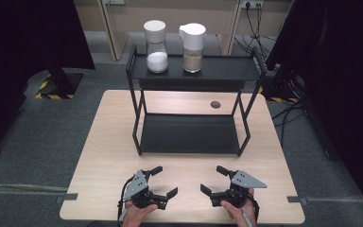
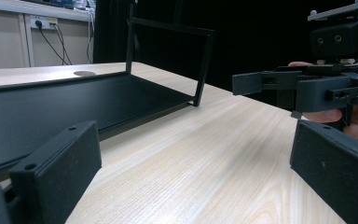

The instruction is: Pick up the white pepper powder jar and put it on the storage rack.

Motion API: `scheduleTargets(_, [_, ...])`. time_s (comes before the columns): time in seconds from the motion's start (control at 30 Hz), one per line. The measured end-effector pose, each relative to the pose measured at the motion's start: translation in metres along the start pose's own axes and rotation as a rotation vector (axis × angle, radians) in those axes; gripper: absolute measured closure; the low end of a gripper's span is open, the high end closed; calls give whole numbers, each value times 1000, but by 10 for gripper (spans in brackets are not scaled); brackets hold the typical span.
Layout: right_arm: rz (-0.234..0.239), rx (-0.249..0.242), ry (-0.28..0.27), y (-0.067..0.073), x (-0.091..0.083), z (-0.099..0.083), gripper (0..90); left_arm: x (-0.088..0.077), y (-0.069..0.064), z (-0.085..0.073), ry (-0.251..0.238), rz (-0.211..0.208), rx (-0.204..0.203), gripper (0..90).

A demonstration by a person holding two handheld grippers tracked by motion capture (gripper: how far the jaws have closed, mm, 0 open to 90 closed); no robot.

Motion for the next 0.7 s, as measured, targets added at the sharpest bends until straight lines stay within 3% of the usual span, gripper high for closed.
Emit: scheduleTargets(0.7, [-3, 7, -4, -2, -1, 0, 8, 0, 1, 0, -1, 3, -4, 10])
Point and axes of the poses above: each handheld gripper's, and its own axes: x roughly forward along the jaws, z roughly out of its top, y roughly to its left, the point moved 10 cm from there along x, roughly forward along the jaws, and after that the axes turned 4 degrees about x, right-handed, at the moved point
